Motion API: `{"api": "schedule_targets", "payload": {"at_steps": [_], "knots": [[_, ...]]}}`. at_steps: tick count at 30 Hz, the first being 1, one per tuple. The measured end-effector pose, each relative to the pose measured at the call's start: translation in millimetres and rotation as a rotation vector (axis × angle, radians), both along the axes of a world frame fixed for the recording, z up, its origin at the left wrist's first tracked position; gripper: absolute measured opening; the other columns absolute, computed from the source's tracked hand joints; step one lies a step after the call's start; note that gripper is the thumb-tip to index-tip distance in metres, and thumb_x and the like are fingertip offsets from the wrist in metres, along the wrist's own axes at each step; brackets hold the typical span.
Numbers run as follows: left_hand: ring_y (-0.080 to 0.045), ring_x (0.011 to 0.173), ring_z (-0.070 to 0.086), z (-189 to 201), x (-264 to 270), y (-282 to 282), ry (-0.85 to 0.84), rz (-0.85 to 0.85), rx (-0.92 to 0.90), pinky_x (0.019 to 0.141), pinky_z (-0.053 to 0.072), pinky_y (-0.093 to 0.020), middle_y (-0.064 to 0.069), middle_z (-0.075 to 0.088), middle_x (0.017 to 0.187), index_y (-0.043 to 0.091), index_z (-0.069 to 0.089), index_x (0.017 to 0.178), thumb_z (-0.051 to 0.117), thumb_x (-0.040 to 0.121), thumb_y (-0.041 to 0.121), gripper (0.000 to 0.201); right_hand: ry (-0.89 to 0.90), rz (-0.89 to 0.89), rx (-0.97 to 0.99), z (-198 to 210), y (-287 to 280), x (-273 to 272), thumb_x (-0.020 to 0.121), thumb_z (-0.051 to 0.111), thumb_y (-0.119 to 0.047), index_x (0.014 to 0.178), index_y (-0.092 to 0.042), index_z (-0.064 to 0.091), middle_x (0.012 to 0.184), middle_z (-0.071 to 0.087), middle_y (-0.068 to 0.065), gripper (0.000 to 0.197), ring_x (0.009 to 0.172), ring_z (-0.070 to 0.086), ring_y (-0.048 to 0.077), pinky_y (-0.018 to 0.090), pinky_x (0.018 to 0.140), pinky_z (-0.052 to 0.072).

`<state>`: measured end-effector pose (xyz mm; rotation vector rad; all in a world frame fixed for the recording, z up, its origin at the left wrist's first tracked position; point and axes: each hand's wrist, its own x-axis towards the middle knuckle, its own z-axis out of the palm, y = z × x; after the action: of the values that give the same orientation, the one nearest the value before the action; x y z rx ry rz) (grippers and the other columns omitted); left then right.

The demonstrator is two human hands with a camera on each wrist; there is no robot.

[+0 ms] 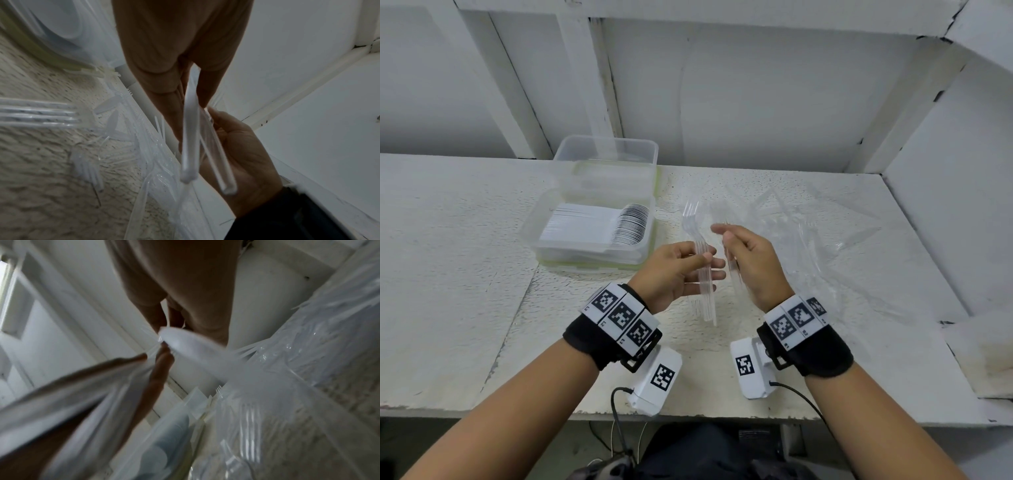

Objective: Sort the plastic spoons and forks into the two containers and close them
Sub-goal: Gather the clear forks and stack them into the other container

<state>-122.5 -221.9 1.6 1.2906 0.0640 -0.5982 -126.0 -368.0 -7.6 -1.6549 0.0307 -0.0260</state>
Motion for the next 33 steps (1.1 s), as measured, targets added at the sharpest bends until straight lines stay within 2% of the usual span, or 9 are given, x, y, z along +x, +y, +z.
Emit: {"api": "schedule_targets", "payload": {"at_steps": [3,7,11,14,18,22,26,29,33], "knots": [[-0.018,0.076,0.07,-3,-1,2,0.008,-0.023,0.007,0.073,0.057,-0.035,-0.006,0.071,0.084,0.007,0.058,0.1,0.05,0.093,0.004,0.011,0.044,-0.005,0.088,3,-6,6,0.094,0.051,-0.01,0.097,-0.025,0.059,0.069,0.056,-0.008,0.018,0.066,0.05,0.008,0.029,0.066,0.044],[-0.018,0.078,0.07,-3,-2,2,-0.002,-0.08,0.025,0.079,0.055,-0.039,-0.005,0.071,0.084,0.007,0.059,0.1,0.049,0.093,0.005,0.012,0.156,0.018,0.169,7,-6,13,0.093,0.055,-0.013,0.086,-0.017,0.062,0.065,0.061,-0.006,0.011,0.061,0.05,0.008,0.022,0.055,0.038],[-0.019,0.081,0.069,1,-2,4,0.0,-0.166,0.004,0.082,0.053,-0.041,-0.004,0.071,0.084,0.008,0.061,0.097,0.045,0.095,0.006,0.017,0.185,0.013,0.154,2,-2,17,0.09,0.06,-0.018,0.081,-0.019,0.062,0.071,0.056,-0.009,0.01,0.066,0.047,0.008,0.024,0.058,0.039],[-0.017,0.079,0.07,2,-2,6,0.006,-0.205,-0.022,0.077,0.056,-0.037,-0.004,0.071,0.085,0.007,0.061,0.099,0.042,0.096,0.006,0.02,0.207,0.031,0.244,-3,2,17,0.09,0.059,-0.015,0.09,-0.019,0.058,0.077,0.056,-0.002,0.004,0.068,0.049,0.012,0.03,0.061,0.041],[-0.015,0.077,0.07,3,0,10,0.018,-0.246,-0.045,0.076,0.056,-0.035,-0.003,0.072,0.086,0.007,0.061,0.103,0.044,0.093,0.008,0.019,0.237,0.055,0.278,-6,3,17,0.09,0.058,-0.013,0.11,-0.012,0.057,0.08,0.062,0.001,0.02,0.07,0.055,0.016,0.032,0.064,0.043],[-0.015,0.078,0.07,6,1,12,0.061,-0.268,-0.069,0.075,0.057,-0.033,-0.004,0.073,0.088,0.008,0.061,0.101,0.042,0.094,0.011,0.021,0.195,0.041,0.231,-6,1,20,0.088,0.061,-0.013,0.091,-0.018,0.066,0.08,0.058,0.003,0.007,0.076,0.049,0.018,0.035,0.069,0.041],[-0.018,0.079,0.071,8,2,12,0.134,-0.285,-0.118,0.068,0.059,-0.028,-0.01,0.073,0.089,0.004,0.059,0.106,0.046,0.089,0.018,0.026,0.13,0.057,0.27,-3,3,21,0.089,0.059,-0.014,0.099,-0.019,0.069,0.08,0.064,-0.004,0.015,0.072,0.049,0.014,0.024,0.057,0.042],[-0.018,0.077,0.071,8,3,10,0.133,-0.282,-0.14,0.071,0.058,-0.028,-0.01,0.073,0.084,0.002,0.059,0.107,0.05,0.08,0.023,0.035,0.088,0.055,0.287,1,9,19,0.091,0.057,-0.01,0.111,-0.018,0.062,0.086,0.066,0.002,0.022,0.075,0.059,0.015,0.028,0.064,0.051],[-0.017,0.072,0.07,7,3,10,0.113,-0.27,-0.144,0.071,0.057,-0.027,-0.008,0.071,0.078,0.005,0.06,0.103,0.05,0.08,0.022,0.03,0.087,-0.031,0.237,-3,12,20,0.088,0.062,-0.014,0.12,-0.028,0.049,0.089,0.056,0.006,0.037,0.079,0.059,0.019,0.029,0.063,0.051]]}}
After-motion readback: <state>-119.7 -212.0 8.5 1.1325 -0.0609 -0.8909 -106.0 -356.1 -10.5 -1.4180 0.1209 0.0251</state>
